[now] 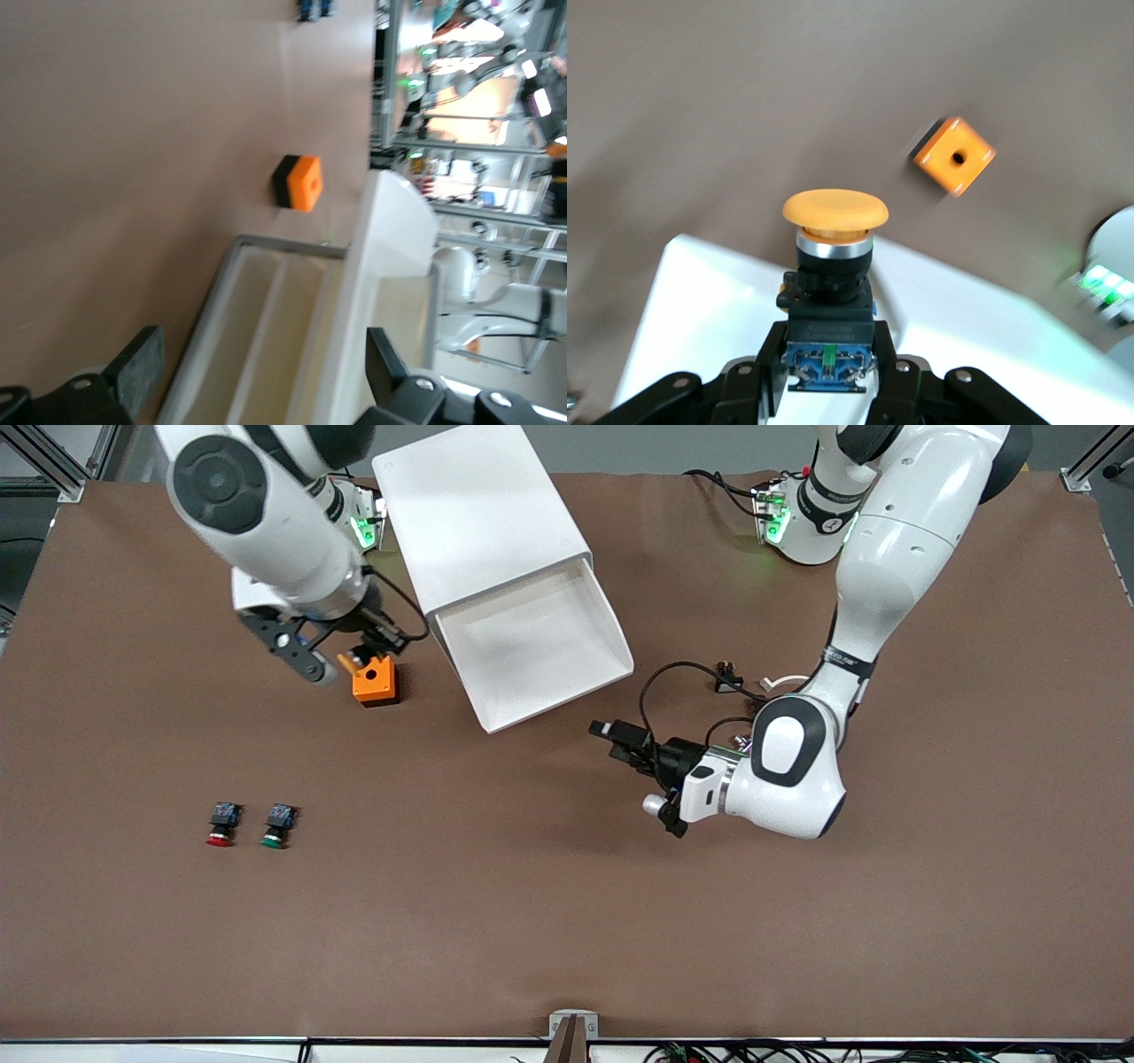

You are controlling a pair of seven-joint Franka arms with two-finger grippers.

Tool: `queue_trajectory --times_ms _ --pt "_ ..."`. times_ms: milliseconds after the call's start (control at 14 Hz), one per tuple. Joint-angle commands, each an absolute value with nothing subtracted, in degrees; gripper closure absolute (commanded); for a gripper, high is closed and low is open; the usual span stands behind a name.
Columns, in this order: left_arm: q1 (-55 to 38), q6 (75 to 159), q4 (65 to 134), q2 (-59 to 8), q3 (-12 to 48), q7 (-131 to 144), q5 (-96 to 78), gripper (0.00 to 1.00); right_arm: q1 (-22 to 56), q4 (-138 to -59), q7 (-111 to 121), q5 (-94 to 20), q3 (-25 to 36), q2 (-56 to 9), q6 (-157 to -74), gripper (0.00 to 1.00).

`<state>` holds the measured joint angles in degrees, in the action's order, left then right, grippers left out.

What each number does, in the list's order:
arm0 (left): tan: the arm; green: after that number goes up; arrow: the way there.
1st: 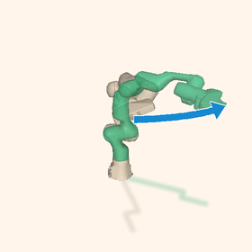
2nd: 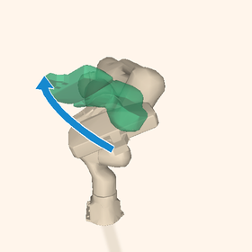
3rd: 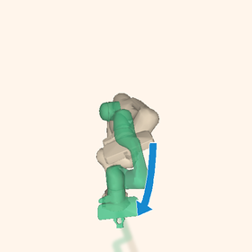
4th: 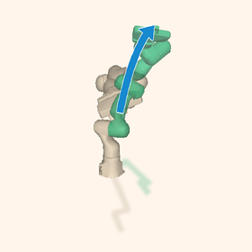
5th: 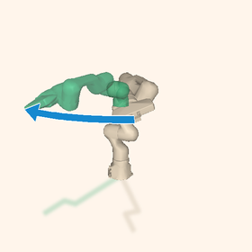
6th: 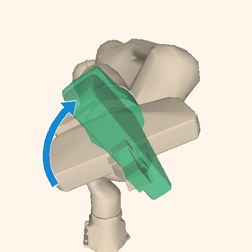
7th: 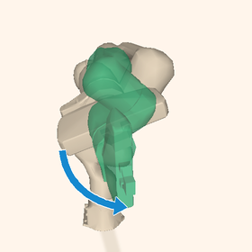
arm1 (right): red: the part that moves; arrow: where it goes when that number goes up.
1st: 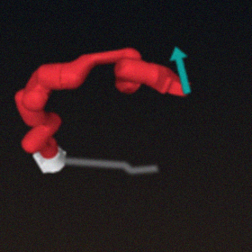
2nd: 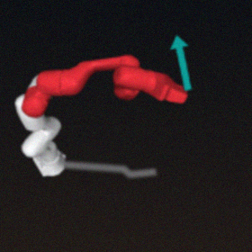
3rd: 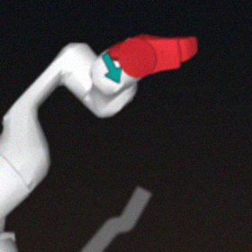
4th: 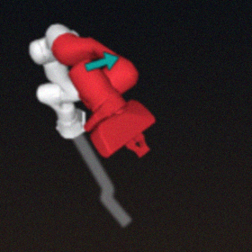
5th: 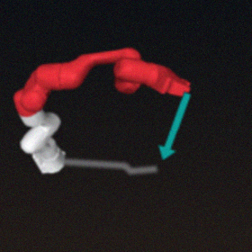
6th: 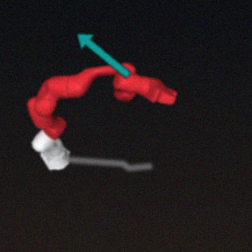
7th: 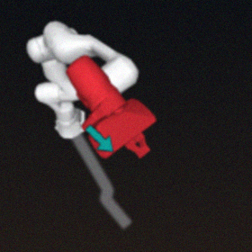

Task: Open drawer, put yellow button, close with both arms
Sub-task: 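Lower the yellow button into the drawer with the right gripper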

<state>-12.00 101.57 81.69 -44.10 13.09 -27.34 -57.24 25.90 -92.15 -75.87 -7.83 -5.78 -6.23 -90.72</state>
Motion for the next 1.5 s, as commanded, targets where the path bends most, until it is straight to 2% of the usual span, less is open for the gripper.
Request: queue_trajectory --times_ms 0,214,643,1071,1429 --pt "-10.6 100.6 80.0 -43.7 13.2 -26.5 -50.5 0.0 29.9 -92.3 -85.8 -10.3 -5.1 -7.7 -96.0 0.76" --pt "-9.6 100.6 79.5 -43.5 13.2 -26.5 -43.3 0.0 33.5 -92.3 -95.1 -10.3 -5.1 -10.9 -101.1 0.76" --pt "-8.9 100.7 76.8 -42.3 11.3 -26.5 -31.9 0.0 36.0 -94.7 -96.9 -14.4 -5.0 -16.5 -110.8 0.76" --pt "-9.5 101.1 76.8 -40.0 8.1 -25.6 -25.3 0.0 37.6 -94.6 -97.0 -16.8 -5.0 -18.5 -113.8 0.76" --pt "-12.3 103.2 75.6 -40.0 7.6 -11.5 -16.0 0.0 38.1 -94.6 -97.0 -16.7 -5.0 -20.7 -114.8 0.74"
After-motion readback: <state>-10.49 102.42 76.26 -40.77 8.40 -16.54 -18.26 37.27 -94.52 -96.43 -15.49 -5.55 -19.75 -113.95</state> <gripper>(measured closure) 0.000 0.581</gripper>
